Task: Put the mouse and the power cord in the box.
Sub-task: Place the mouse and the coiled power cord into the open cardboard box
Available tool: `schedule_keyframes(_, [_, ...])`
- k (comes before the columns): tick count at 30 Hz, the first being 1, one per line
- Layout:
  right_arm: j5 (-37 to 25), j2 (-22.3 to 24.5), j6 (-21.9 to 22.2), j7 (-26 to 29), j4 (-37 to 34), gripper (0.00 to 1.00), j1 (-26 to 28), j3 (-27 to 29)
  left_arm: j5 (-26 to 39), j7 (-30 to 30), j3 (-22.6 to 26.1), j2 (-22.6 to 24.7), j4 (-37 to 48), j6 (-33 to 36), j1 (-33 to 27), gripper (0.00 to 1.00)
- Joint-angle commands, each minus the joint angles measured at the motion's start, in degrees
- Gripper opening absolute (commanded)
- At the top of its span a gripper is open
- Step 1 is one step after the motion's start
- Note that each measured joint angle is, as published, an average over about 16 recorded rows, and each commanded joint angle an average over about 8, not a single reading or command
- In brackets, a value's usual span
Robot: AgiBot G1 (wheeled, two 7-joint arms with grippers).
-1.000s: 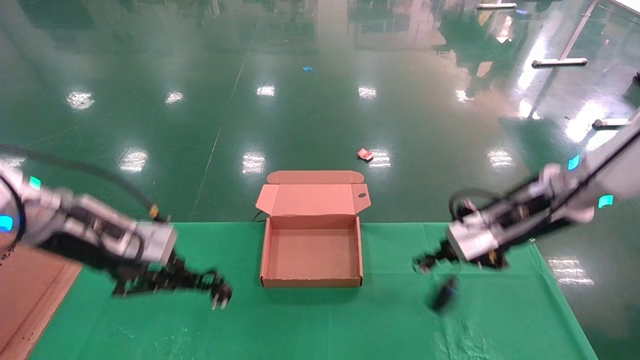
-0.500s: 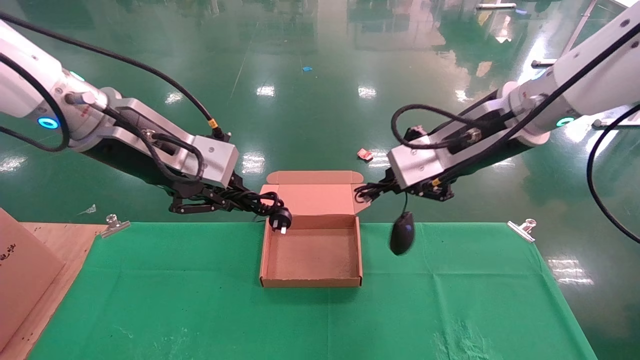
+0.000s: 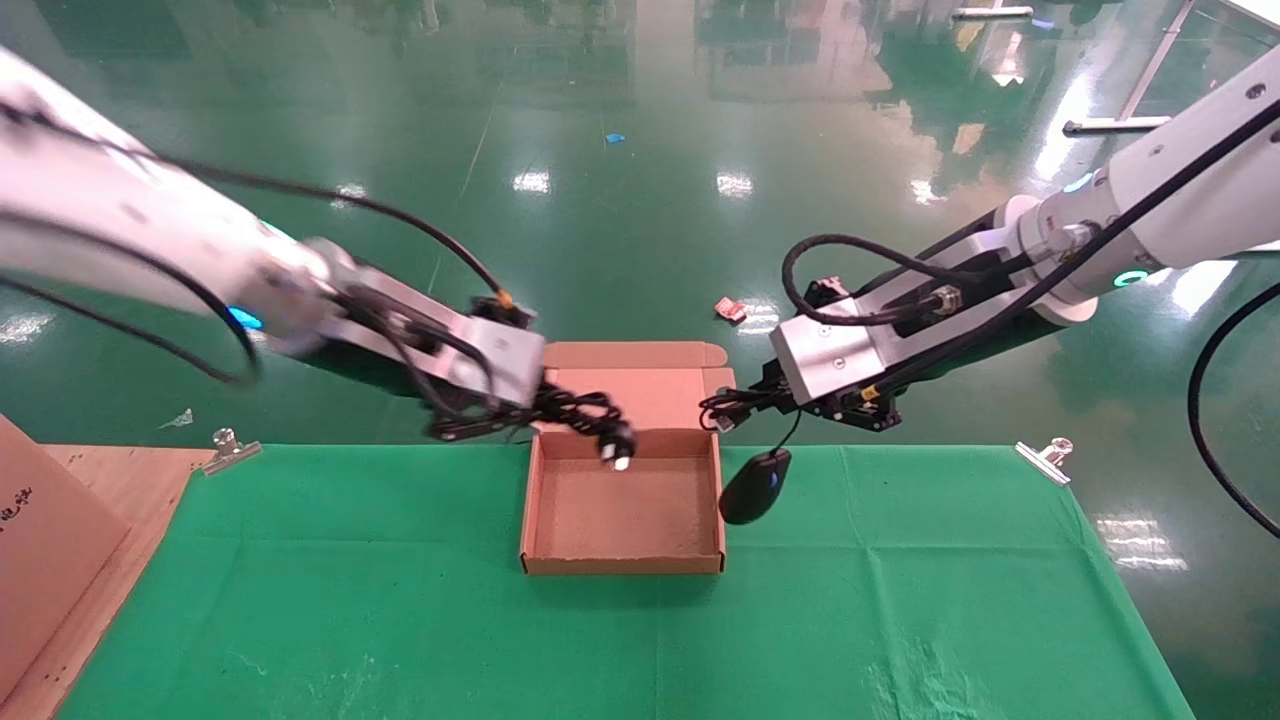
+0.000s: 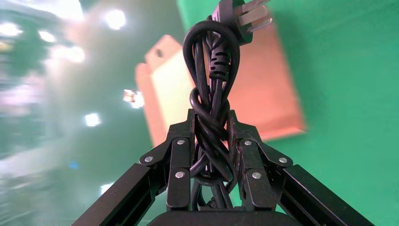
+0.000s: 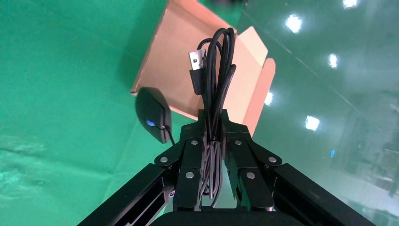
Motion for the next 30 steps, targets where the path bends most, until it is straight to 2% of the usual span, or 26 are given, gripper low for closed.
schedule_keyframes(1, [0.4, 0.2, -0.2, 0.4, 0.7, 0.00, 0.0, 0.3, 0.1, 1.6, -0.8, 0.6, -0.3, -6.2, 2.9, 0.00])
schedule_keyframes(5, [0.9, 0.8, -0.3, 0.7, 1.9, 0.00, -0.9, 0.4, 1.6, 1.0, -1.4, 3.2, 0.1, -18.2, 9.0, 0.00])
schedule_keyframes(8, [1.3, 1.3, -0.2, 0.8, 2.4, 0.00, -1.8, 0.6, 1.9, 0.9, -1.6, 5.7, 1.8, -24.2, 12.6, 0.00])
schedule_keyframes(13, [2.0, 2.3, -0.2, 0.4, 2.7, 0.00, -3.0, 0.8, 0.3, 2.3, -0.8, 8.8, 5.9, -30.6, 17.1, 0.00])
schedule_keyframes(18, [2.1, 3.3, -0.2, -0.2, 2.6, 0.00, -3.9, 0.9, -3.2, 3.9, 2.0, 9.7, 7.9, -34.7, 20.1, 0.00])
schedule_keyframes(19, [2.1, 3.5, -0.2, -0.4, 2.5, 0.00, -4.1, 0.8, -4.0, 4.2, 2.7, 9.7, 8.0, -35.4, 20.4, 0.06])
schedule_keyframes(26, [1.6, 3.8, 0.2, -1.3, 1.2, 0.00, -4.7, 0.5, -9.5, 6.1, 6.8, 9.7, 8.5, -38.6, 21.0, 0.94])
schedule_keyframes(27, [1.5, 3.7, 0.3, -1.4, 1.0, 0.00, -4.7, 0.4, -10.2, 6.3, 7.3, 9.7, 8.7, -38.8, 20.9, 1.00])
schedule_keyframes(30, [1.5, 3.4, 0.4, -1.6, 0.5, 0.00, -5.0, 0.3, -12.2, 7.1, 8.7, 9.6, 9.1, -39.3, 20.6, 1.00])
